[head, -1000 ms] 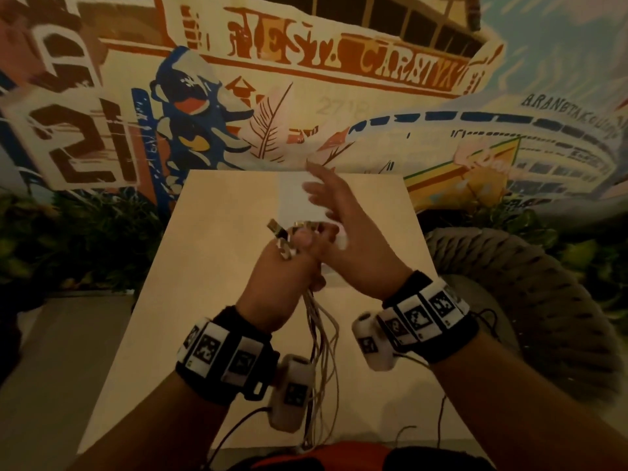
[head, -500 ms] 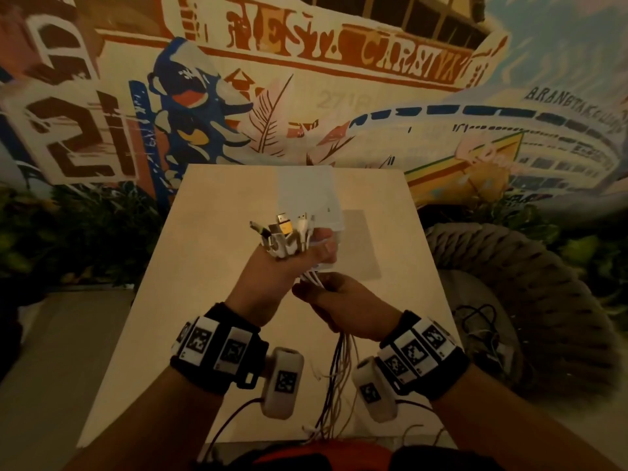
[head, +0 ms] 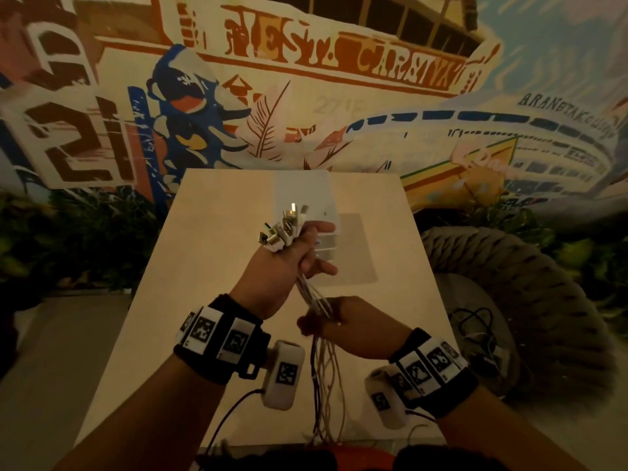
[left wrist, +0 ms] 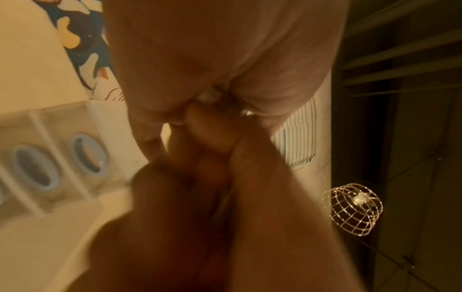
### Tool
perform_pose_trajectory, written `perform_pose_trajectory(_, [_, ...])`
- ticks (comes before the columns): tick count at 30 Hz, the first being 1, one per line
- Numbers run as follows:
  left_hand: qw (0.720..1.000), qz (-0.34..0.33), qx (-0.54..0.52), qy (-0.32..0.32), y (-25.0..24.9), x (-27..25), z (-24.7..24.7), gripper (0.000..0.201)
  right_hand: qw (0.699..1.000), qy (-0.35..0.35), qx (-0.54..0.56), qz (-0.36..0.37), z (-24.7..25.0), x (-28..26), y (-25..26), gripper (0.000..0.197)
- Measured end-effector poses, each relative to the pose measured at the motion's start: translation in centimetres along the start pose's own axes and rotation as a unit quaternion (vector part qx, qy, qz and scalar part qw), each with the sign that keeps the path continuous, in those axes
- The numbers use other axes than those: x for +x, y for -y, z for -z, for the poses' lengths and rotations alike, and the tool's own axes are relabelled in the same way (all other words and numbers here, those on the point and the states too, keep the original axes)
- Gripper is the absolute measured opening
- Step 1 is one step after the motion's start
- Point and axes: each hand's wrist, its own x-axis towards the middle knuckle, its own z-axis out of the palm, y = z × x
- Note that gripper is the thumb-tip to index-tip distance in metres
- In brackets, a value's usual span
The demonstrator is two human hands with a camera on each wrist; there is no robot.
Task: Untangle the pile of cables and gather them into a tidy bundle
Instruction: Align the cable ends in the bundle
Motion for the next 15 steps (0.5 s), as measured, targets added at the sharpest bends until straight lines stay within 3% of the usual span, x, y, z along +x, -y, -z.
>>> perform_pose_trajectory(3, [1.0,0.007,-0.009,0.016,-0.2,-0.2,0.3,0.029,0.996,-0.071,-0.045,0.002,3.4,-1.4,-0.2,0.083])
perform_pose_trajectory(6, [0.997,-0.005,0.048,0.063,-0.4,-1.1,-0.3,0.025,0.98,-0.169,0.016,0.104,6.9,-2.2,2.6,0.107])
perform_pose_trajectory(9, [0.985,-0.023,0.153,0.081,0.4,-1.8,-0.7,0.008,0.972,-0.143,0.025,0.185,8.2,-0.9,6.9,0.116])
perform_pose_trajectory(11, [0.987,-0.013,0.141,0.078,0.8,-1.9,-1.0,0.011,0.969,-0.131,0.017,0.209,8.1,0.2,8.6,0.102])
perform_pose_trajectory(13, [0.982,0.01,0.187,0.039,0.4,-1.4,-1.5,0.039,0.962,-0.148,-0.004,0.231,7.8,0.9,9.1,0.072])
perform_pose_trajectory(15, [0.97,0.01,0.245,0.002,0.3,-1.4,-1.7,0.05,0.948,-0.157,-0.029,0.274,7.2,1.5,9.1,0.045])
